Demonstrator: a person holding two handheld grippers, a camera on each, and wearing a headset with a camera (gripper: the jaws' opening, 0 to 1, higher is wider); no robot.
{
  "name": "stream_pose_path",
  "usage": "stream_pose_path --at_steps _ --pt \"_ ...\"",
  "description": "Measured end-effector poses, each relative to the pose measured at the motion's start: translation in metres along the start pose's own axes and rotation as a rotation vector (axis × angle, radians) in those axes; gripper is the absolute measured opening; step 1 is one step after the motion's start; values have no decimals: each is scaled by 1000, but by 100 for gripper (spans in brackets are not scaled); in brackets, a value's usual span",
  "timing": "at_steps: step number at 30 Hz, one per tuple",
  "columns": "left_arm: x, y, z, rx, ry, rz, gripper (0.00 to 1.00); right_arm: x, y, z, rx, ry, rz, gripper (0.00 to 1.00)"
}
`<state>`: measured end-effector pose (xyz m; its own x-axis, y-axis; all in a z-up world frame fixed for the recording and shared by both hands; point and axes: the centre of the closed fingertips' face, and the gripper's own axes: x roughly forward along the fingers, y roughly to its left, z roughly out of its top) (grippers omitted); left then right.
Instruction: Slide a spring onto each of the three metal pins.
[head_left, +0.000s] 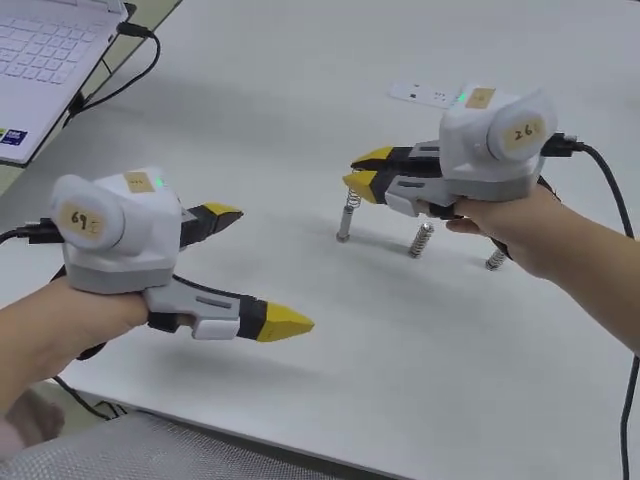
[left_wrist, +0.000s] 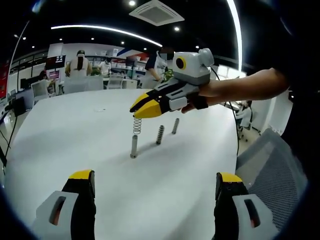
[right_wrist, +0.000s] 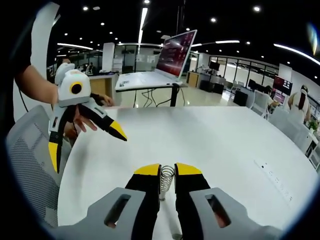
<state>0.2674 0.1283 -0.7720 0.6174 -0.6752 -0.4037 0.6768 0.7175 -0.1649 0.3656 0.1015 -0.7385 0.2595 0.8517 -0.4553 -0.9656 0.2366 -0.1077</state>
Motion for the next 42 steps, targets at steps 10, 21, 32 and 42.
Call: stream_pose_path --at_steps 10,21,32,42 --pt "0 1 -2 -5 7 2 98 3 0 -3 10 7 4 8" --pt "-1 0 -3 -10 11 2 98 5 -2 -8 18 7 -9 8" --pt "-3 2 -5 -16 15 5 97 8 -2 -12 28 16 -4 8" --pt "-4 3 -7 -21 17 11 96 10 2 -22 21 38 -9 8"
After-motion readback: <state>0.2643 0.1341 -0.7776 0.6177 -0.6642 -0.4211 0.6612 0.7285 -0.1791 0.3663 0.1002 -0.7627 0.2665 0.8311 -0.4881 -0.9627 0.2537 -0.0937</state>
